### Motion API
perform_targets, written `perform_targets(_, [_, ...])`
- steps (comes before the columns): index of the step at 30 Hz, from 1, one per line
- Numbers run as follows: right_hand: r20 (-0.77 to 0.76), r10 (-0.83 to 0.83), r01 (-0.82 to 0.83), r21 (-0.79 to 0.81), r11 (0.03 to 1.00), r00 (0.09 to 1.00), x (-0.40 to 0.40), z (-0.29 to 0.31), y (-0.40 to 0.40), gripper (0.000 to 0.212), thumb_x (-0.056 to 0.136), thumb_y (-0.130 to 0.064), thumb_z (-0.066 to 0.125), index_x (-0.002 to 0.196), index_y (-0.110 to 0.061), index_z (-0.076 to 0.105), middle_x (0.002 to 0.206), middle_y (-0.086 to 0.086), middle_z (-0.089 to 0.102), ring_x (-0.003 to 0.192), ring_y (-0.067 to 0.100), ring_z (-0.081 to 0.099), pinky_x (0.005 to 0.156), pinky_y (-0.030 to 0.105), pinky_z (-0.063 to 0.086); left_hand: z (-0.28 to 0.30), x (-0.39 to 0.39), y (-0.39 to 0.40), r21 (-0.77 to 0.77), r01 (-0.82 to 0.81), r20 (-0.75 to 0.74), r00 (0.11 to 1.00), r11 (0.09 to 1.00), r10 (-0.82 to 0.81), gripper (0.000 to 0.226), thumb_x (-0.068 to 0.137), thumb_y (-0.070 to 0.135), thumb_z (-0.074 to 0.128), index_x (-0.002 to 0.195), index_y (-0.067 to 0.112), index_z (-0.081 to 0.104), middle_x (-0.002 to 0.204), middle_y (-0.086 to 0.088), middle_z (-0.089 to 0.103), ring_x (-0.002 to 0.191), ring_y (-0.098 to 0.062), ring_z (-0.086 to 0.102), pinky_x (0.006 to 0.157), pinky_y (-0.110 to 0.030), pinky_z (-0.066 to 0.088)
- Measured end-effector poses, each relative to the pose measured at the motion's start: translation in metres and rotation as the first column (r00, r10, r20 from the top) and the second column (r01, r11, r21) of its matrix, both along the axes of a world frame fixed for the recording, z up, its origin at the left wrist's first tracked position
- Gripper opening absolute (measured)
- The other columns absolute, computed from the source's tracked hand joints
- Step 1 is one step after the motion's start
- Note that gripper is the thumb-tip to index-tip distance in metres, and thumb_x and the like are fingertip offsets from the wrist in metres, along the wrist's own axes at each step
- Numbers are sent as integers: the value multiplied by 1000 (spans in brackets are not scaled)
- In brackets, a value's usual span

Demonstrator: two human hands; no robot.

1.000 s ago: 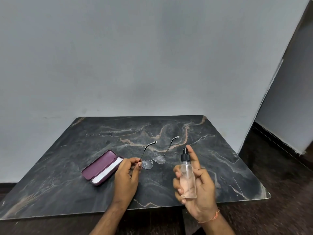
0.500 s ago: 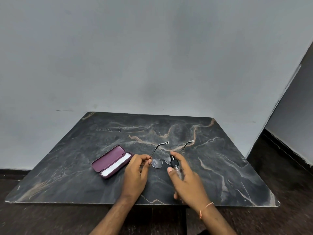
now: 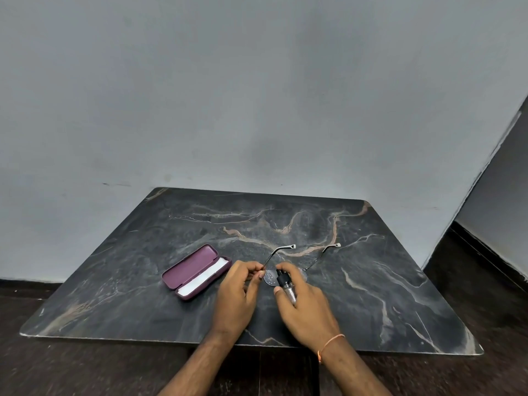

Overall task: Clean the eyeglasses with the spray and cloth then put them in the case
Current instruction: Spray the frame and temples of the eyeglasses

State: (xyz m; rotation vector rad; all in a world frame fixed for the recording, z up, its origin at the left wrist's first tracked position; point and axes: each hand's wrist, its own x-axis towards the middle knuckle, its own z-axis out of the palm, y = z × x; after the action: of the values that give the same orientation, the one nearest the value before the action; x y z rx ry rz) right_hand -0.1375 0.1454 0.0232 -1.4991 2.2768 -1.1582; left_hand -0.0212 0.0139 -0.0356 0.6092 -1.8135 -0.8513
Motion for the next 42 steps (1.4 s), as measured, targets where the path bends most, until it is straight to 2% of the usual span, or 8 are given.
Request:
perform_targets(8, [107,-43,47,-28,999,993,-32,4,19,55,105,-42,55,145,-74,36,67,0,67,56,21,71,65,41,63,1,0,0,4,0,-12,1000,1000,0,11,108,31,68,113,42,69,109,17,69,100,-12,73,80,-13,54])
perform_targets(12, [153,-61,70,-49,996,986,-49,4,27,45,105,-40,57,138,-69,46,67,6,70,40,21,67,51,27,58,2,0,0,-8,-5,-11,1000,1000,5,12,108,30,68,113,41,69,108,20,68,100,-9,73,79,-10,53])
perform_targets(17, [117,-81,80,15,997,990,-51,-9,26,38,103,-33,61,131,-58,53,69,-17,70,46,13,65,59,36,61,2,0,0,-1,-16,-10,1000,1000,16,17,108,22,71,112,38,70,107,19,67,100,-9,72,81,-10,52])
perform_targets(22, [255,-53,55,1,999,966,-54,-13,31,46,105,-37,58,135,-70,47,75,8,75,39,27,68,38,24,50,3,1,1,-3,-26,7,1000,1000,26,17,107,19,72,112,35,71,106,20,67,99,-9,72,80,-9,52])
perform_targets(28, [254,-86,124,-138,983,963,-75,-14,44,67,107,-29,52,148,-76,28,63,12,71,48,22,72,51,30,59,4,1,2,-7,-32,28,999,999,32,14,107,17,71,112,30,72,105,21,66,98,-7,70,79,-9,51])
perform_targets(32, [225,-171,216,-195,957,959,-97,-12,51,78,106,-30,62,155,-71,19,84,-3,79,72,13,79,73,32,60,5,1,1,-10,-47,39,998,999,47,14,107,17,72,113,29,72,105,22,66,98,-6,70,79,-9,51])
perform_targets(37, [118,-328,346,-209,915,937,-127,-11,58,66,98,-34,75,155,-47,43,136,-9,69,115,15,69,103,44,56,3,0,1,4,-40,44,998,999,39,13,107,16,71,113,27,73,107,19,67,99,-9,70,80,-10,51])
perform_targets(42, [125,-402,420,-224,879,907,-142,-23,66,57,94,-35,80,143,-46,52,128,-17,68,103,14,71,94,44,59,0,0,0,4,-34,46,998,999,34,16,107,17,72,115,31,72,108,19,67,99,-12,71,81,-12,53])
